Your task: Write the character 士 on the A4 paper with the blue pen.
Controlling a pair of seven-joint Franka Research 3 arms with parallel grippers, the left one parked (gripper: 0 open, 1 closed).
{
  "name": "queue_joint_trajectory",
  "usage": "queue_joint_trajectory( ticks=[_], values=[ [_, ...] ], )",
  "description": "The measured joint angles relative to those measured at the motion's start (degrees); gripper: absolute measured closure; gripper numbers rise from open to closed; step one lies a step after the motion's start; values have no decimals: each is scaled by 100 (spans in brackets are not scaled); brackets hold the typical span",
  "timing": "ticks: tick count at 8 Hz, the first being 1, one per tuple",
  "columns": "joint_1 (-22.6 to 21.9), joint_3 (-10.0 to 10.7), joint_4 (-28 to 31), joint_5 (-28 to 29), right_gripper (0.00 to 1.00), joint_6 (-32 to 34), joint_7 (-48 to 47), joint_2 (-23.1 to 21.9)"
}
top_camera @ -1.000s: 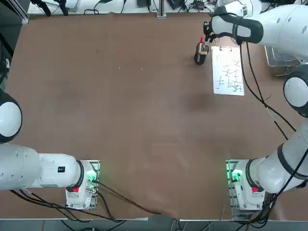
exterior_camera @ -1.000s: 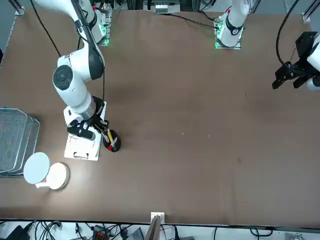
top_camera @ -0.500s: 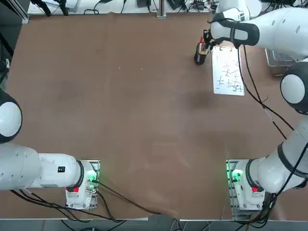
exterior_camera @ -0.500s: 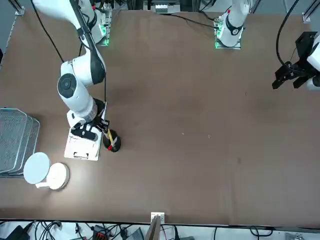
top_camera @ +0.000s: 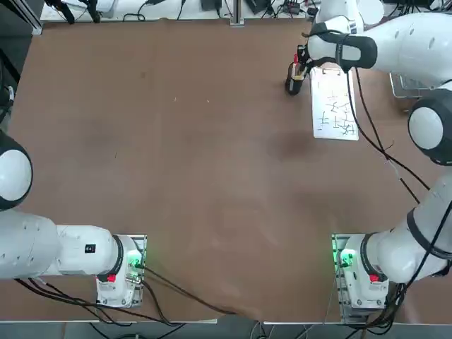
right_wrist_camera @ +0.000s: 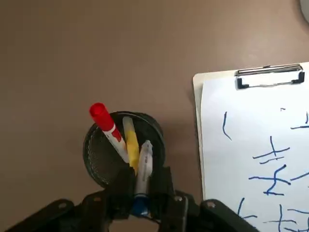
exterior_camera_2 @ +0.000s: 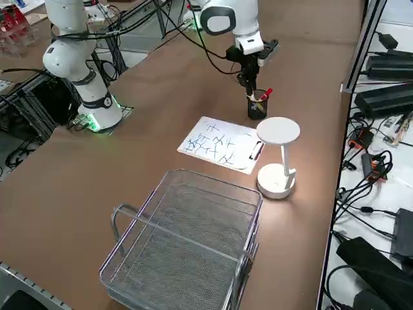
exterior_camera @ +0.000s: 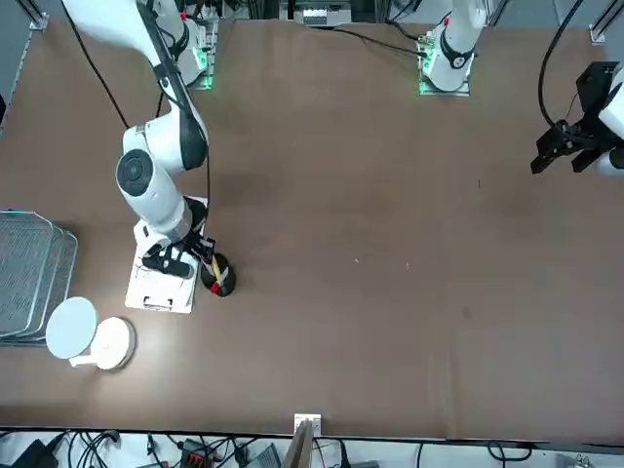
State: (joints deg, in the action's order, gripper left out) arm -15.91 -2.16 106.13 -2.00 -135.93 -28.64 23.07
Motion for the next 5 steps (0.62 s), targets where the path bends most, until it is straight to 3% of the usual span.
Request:
queue_joint_trajectory(
  ticks=[2, 4, 5],
  values=[
    [11, 15, 0, -22, 78, -77, 353, 3],
    [69, 34, -2, -23, 65, -95, 721, 3],
    [81, 34, -12, -24, 49, -106, 781, 1]
  ],
)
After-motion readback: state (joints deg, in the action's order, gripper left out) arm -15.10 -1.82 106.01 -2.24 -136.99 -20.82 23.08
